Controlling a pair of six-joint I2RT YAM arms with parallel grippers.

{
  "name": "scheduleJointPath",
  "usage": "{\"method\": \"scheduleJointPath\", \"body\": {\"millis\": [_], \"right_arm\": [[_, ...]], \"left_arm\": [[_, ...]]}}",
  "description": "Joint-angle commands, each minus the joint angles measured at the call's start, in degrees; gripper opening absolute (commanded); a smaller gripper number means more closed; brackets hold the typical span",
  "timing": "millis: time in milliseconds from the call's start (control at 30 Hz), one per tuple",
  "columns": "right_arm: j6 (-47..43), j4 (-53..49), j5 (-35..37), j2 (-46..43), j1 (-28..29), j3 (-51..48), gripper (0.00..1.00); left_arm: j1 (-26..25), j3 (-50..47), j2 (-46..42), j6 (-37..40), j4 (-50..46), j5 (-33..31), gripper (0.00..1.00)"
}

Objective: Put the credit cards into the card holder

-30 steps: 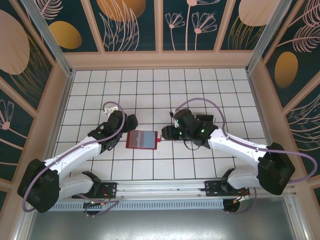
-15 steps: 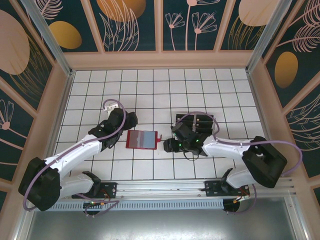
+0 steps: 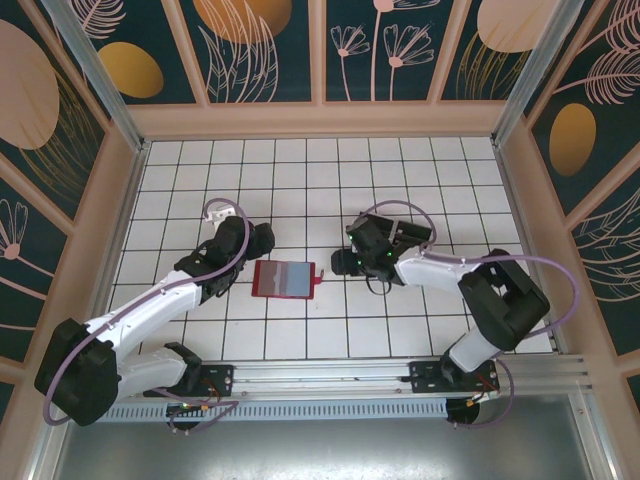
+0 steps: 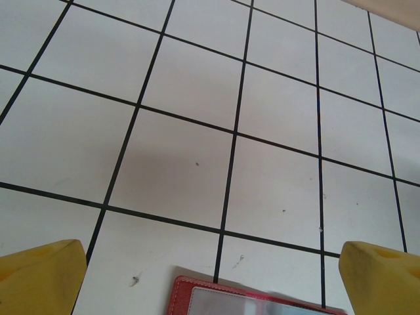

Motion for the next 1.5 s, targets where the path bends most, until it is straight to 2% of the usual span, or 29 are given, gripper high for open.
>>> {"method": "scheduleJointPath", "body": {"millis": [0,200,367,433,567,767,967,1467], "right_arm": [[-3.8,0.9,1.3,3.9,-2.5,4.0,0.55],[-6.5,-0.7,-1.2,6.0,-3.7,9.1,0.55],[-5.2,-1.9,-8.3,-0.7,-3.2,10.2,0.55],[-5.0,-3.6,-8.7,-3.9,-3.3,10.7,0.55],[-8.3,-10.7,-3.1,-6.8,-3.7,13.5,0.55],[-15.7,-19.6,5.7,-4.5,-3.9,17.4,0.49],[-20.5,-25.3,10.8,-1.2,-3.7,20.4,0.40],[-23.0,-28.6,19.7,5.3,-2.9,22.1,0.40]], "left_arm": [[-0.1,-0.7,-0.8,0.6,-0.6,-0.4,0.99],[-0.1,-1.3,-0.4,0.6,0.6,-0.1,0.98],[-0.1,-1.1,0.9,0.9,1.1,0.0,0.99],[-0.2,-1.1,1.2,1.0,1.2,0.1,0.98],[-0.2,-1.1,1.4,1.4,1.5,0.1,0.99],[-0.1,-1.2,0.7,2.0,1.0,-0.6,0.99],[-0.2,-1.3,-0.1,2.6,0.3,-1.5,0.99],[-0.1,-1.0,0.4,2.5,0.3,-1.5,0.98]]}}
